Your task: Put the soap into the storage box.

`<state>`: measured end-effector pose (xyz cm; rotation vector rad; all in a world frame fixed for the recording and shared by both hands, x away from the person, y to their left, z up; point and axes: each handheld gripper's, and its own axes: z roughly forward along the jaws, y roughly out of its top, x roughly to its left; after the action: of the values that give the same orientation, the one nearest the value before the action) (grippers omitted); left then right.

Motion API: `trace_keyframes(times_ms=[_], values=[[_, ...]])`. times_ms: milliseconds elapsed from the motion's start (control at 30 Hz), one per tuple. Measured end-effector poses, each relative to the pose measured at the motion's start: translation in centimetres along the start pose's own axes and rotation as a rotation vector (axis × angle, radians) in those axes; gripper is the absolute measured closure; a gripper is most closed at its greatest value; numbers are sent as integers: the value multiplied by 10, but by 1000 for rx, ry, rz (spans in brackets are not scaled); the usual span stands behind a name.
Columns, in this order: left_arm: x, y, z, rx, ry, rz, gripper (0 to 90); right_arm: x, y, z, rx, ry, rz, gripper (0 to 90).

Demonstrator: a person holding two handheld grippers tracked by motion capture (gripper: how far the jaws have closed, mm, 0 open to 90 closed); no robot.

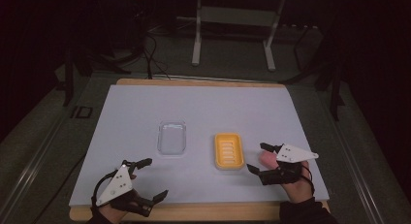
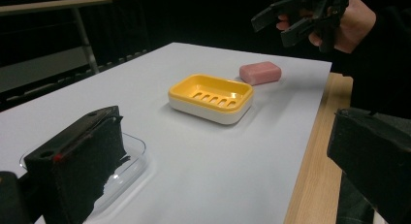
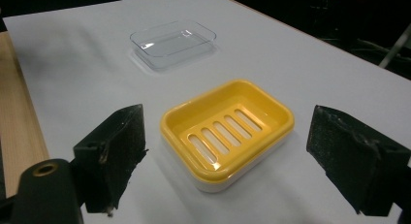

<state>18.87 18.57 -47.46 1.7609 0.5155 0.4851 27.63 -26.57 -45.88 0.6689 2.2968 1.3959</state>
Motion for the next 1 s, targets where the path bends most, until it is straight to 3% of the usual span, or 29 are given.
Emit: trace_keyframes(times_ms=[300, 433, 567, 667, 800, 900, 933, 1000], values=[[0, 0, 0, 4, 0, 4, 6, 0, 1, -2, -27, 11, -17, 130], [0, 0, 0, 2, 4, 4, 5, -1, 2, 1, -20, 48, -20, 131], [0, 0, 0, 3, 8, 7, 5, 0, 3, 4, 33, 38, -9, 131], [-1, 0, 0, 5, 10, 14, 6, -1, 0, 9, 134, 10, -1, 126], [-1, 0, 0, 8, 11, 15, 6, -2, -1, 10, 170, 2, -1, 126], [-2, 0, 1, 13, 13, 19, 6, -6, 0, 9, 207, 19, 13, 139], [-2, 0, 1, 14, 11, 18, 5, -10, 1, 8, 240, 43, 40, 142], [-2, 0, 2, 18, 9, 22, 6, -11, 2, 7, 248, 45, 43, 142]])
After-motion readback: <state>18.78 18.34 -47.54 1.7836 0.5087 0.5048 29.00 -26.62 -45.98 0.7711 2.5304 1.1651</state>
